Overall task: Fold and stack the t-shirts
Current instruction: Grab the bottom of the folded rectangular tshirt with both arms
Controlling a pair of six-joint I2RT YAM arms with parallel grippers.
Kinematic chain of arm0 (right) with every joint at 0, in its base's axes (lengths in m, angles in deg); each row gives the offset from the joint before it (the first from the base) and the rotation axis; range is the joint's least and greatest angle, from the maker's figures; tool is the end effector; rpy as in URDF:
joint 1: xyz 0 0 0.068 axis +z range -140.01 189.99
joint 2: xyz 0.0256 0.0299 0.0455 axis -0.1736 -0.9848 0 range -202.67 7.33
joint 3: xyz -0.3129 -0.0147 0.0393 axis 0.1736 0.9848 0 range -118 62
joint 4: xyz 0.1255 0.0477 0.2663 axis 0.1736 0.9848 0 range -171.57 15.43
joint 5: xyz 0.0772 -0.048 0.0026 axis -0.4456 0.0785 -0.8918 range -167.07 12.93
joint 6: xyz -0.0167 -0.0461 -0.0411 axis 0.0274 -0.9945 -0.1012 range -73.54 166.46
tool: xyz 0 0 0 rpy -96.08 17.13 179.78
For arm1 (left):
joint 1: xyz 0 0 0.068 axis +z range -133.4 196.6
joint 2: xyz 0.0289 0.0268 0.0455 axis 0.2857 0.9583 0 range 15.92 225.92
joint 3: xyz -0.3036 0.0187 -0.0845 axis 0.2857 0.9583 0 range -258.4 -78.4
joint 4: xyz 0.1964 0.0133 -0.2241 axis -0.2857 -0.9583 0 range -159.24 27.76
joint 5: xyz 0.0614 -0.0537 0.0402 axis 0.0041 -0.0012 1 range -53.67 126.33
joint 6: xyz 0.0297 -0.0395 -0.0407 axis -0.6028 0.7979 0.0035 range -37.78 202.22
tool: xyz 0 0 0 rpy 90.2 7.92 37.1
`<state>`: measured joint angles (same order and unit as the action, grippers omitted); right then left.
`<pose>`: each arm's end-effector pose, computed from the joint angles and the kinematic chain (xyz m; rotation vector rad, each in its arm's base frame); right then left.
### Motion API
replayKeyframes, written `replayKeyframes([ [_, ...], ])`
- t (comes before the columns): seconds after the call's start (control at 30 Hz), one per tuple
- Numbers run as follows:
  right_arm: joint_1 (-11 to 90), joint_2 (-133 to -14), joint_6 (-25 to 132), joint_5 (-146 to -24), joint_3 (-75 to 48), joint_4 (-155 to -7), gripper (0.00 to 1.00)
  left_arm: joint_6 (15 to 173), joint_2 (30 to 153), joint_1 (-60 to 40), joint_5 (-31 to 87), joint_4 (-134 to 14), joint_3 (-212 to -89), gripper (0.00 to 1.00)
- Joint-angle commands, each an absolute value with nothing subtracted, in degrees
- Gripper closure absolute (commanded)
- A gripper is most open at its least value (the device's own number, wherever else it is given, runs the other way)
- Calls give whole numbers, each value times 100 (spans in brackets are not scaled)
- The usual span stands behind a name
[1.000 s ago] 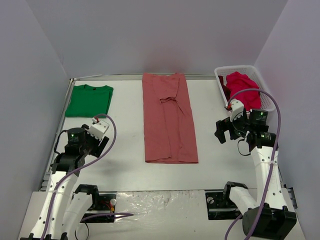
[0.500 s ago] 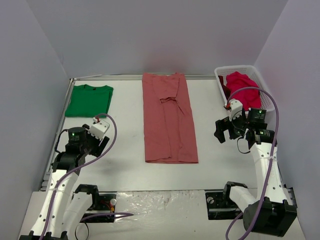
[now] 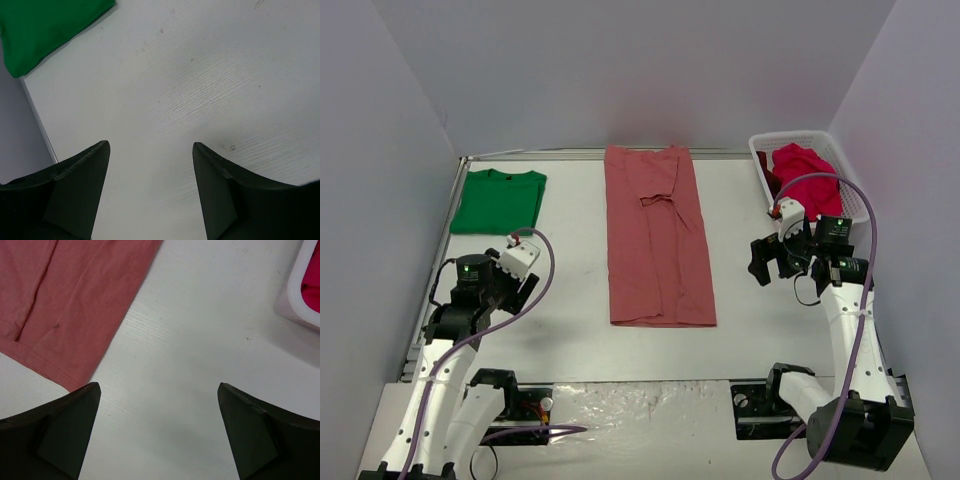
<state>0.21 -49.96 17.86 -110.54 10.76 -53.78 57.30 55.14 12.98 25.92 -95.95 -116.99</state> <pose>0.2392 -0.0136 0.3382 -0.6549 1.9544 0.2209 0.1664 -0.0195 0.2959 0.6322 2.0645 0.0174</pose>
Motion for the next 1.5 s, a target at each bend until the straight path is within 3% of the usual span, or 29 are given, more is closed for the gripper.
replayKeyframes([
  [0.0, -2, -5067, 1763, -11056, 839, -5292, 0, 5665, 5494, 1369, 2517, -9616, -11769, 34],
  [0.63, 76, -5067, 2193, -10986, 813, -5336, 0, 5428, 5406, 1423, 2095, -9818, -11795, 33],
  [1.23, 94, -4997, 3002, -9474, 637, -5766, 0, 5129, 5450, 1370, 1665, -10099, -11857, 29],
  [1.47, 226, -4593, 2642, -10045, 777, -5722, 0, 5172, 5696, 1229, 1673, -10109, -11997, 28],
])
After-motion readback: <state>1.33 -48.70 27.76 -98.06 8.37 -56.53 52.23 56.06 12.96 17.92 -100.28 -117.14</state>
